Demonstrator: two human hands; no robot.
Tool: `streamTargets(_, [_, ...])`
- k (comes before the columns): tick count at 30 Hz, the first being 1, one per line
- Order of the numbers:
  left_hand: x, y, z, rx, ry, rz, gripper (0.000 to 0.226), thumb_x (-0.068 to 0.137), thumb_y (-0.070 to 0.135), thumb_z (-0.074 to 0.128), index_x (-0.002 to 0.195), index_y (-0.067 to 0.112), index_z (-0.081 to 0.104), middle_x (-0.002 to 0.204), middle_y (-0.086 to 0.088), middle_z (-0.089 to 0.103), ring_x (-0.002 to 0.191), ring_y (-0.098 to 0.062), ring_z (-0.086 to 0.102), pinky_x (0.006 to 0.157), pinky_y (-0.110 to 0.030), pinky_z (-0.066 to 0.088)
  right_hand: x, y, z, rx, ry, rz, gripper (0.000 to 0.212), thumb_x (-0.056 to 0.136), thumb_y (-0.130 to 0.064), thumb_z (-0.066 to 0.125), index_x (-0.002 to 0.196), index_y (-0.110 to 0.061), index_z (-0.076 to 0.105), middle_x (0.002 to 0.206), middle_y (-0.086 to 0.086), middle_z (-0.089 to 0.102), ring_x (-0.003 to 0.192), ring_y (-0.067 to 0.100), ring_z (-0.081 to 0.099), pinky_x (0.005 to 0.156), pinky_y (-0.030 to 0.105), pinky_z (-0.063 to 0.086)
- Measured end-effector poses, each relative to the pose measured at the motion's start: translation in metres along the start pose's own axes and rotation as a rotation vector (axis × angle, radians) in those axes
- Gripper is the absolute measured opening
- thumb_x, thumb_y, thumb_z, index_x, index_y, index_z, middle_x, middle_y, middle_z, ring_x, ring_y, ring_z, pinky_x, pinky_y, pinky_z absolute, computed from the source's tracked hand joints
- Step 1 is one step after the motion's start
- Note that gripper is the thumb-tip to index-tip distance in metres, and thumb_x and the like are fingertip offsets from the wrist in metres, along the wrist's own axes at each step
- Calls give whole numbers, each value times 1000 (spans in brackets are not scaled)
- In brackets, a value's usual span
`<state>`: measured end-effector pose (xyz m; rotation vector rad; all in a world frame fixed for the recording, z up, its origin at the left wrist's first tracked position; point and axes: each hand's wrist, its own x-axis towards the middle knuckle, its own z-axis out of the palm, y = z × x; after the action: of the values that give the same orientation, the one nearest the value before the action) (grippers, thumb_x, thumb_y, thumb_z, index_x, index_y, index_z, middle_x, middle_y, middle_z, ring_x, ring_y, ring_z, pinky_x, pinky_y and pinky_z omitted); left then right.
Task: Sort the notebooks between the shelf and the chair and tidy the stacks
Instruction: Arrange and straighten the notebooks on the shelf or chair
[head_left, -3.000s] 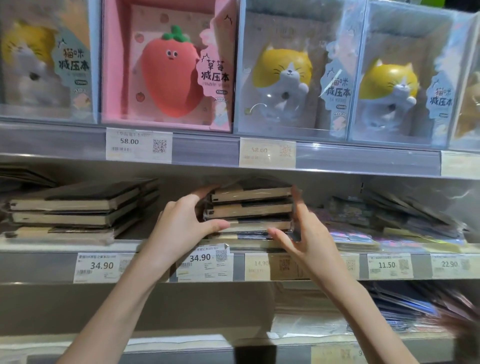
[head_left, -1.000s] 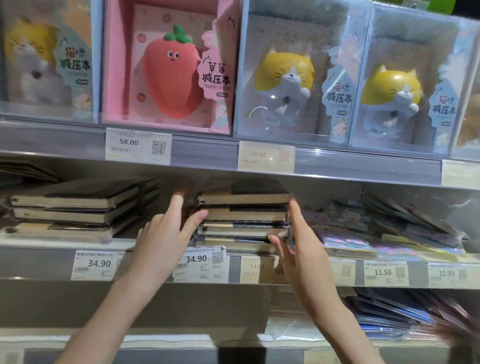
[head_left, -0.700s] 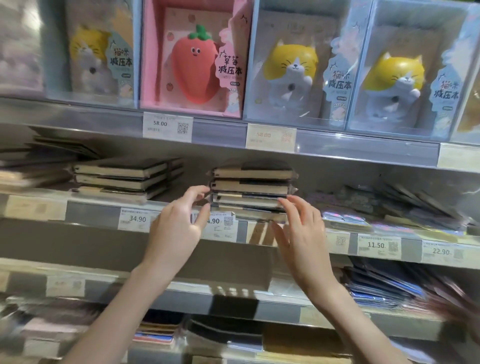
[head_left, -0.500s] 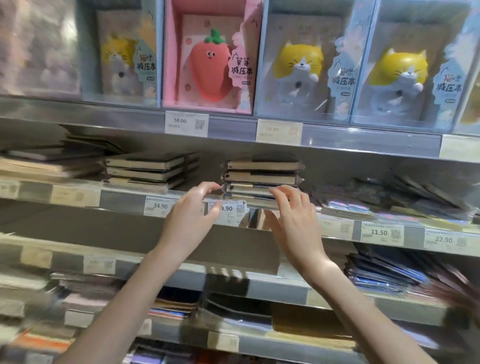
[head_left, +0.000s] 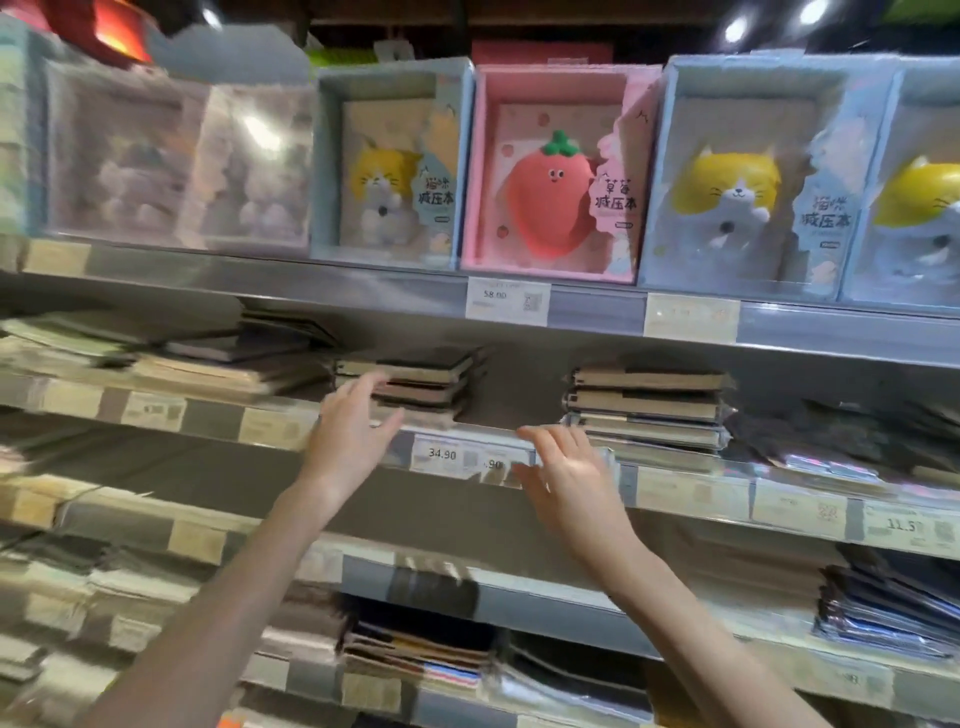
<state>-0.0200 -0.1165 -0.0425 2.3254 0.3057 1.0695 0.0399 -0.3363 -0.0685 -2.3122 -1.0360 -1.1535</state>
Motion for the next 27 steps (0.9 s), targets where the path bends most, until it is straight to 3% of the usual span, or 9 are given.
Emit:
streamTargets(4, [44, -50, -36, 4, 7, -112, 60, 86, 31, 64, 135, 6, 40, 132, -17, 51, 122, -32, 46, 99, -42, 39, 21, -31, 28, -6, -116, 81, 39, 96, -28, 49, 132, -13, 47, 127, 0, 54, 121, 23, 42, 95, 29, 34])
streamTargets(7, [70, -65, -43, 116, -276, -168, 82, 83, 44, 63, 141, 1, 24, 141, -20, 42, 126, -33, 43, 95, -37, 39, 37, -50, 45, -31, -81, 100, 37, 84, -25, 67, 116, -8, 60, 103, 6, 64, 98, 31, 57, 80, 37, 46])
streamTargets(9, [84, -70, -44, 209, -443, -162, 82, 81, 51, 61, 137, 1, 30, 137, -17, 45, 113, -27, 50, 82, -32, 42, 49, -54, 56, -111, -38, 116, 40, 78, -33, 73, 109, -9, 63, 94, 5, 65, 88, 30, 60, 73, 37, 50])
streamTargets(12, [103, -78, -44, 190, -549, -138, 82, 74, 58, 65, 129, 3, 41, 122, -11, 53, 99, -20, 52, 76, -28, 43, 66, -62, 62, -158, -140, 231, 54, 84, -55, 56, 125, -19, 52, 113, 0, 63, 107, 27, 54, 89, 38, 39])
streamTargets(15, [114, -89, -39, 72, -590, -118, 78, 68, 54, 74, 129, 12, 48, 110, -7, 59, 94, -18, 56, 82, -30, 48, 66, -59, 74, -190, -207, 277, 58, 87, -61, 44, 134, -28, 40, 125, -4, 58, 119, 19, 45, 97, 33, 22])
streamTargets(18, [116, -91, -36, -26, -580, -75, 76, 70, 39, 78, 136, 28, 43, 113, -2, 53, 98, -17, 51, 86, -26, 43, 65, -56, 77, -145, -164, 280, 55, 85, -61, 48, 131, -31, 45, 124, -8, 56, 121, 14, 40, 97, 30, 15])
streamTargets(20, [116, -93, -31, -36, -539, -57, 75, 71, 30, 79, 136, 27, 43, 112, -4, 55, 96, -18, 52, 84, -26, 42, 65, -52, 78, -131, -138, 259, 54, 83, -61, 51, 127, -29, 49, 122, -10, 56, 122, 12, 37, 93, 30, 12])
streamTargets(23, [116, -96, -26, -71, -504, -128, 69, 66, 29, 83, 128, 18, 53, 107, -5, 62, 94, -18, 57, 83, -29, 47, 64, -47, 80, -133, -65, 185, 54, 79, -61, 57, 116, -22, 61, 112, -6, 63, 120, 18, 41, 92, 35, 14])
streamTargets(27, [114, -89, -27, -104, -522, -125, 65, 68, 24, 82, 126, 22, 55, 102, -5, 64, 90, -18, 58, 81, -29, 46, 63, -40, 78, -121, -5, 135, 42, 71, -52, 67, 93, -16, 70, 85, -2, 70, 103, 26, 55, 89, 42, 25])
